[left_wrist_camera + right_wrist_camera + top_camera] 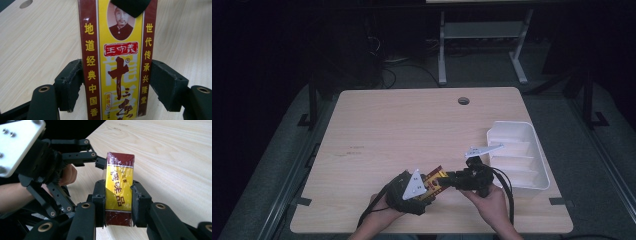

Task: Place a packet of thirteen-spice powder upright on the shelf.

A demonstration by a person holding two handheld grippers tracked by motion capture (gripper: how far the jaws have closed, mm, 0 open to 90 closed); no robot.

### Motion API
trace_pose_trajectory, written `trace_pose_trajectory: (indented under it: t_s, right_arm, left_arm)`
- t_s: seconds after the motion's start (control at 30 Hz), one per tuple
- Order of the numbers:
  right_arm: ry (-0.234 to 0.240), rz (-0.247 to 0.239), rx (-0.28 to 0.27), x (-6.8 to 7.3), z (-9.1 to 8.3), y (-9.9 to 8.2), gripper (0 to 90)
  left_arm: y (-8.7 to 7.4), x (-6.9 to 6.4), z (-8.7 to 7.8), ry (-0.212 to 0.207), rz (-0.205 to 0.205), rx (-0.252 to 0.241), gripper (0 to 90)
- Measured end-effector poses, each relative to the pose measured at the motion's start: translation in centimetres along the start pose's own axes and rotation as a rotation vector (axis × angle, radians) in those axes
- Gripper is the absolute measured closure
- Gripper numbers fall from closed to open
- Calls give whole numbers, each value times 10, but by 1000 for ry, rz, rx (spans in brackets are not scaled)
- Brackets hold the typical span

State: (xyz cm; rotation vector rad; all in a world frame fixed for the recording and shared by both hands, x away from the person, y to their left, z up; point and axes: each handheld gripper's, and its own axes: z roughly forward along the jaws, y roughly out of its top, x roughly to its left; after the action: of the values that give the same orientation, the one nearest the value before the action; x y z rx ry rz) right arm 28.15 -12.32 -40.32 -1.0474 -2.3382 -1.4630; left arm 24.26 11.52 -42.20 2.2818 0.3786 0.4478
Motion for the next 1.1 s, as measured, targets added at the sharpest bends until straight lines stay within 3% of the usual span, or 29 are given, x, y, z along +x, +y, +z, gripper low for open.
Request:
trace_pose_trajectory:
  t_s: [0.13, 0.3, 0.57, 0.83, 1.1]
  right_arm:
    - [-11, -45, 16, 3, -2, 8, 692]
    - [-47, -122, 69, 4, -4, 17, 691]
    - [-75, -227, 125, 8, -11, 32, 689]
    - [-85, -302, 169, 7, -21, 45, 689]
    - [-89, -349, 213, 7, -29, 53, 689]
  left_arm:
    - [-2, 4, -3, 3, -22, -5, 243]
    - [-6, 13, -9, -12, -77, -26, 229]
    - [-12, 22, -15, 3, -115, -32, 228]
    - [-19, 32, -21, 23, -159, -28, 228]
    - [-24, 38, -27, 24, -174, -28, 229]
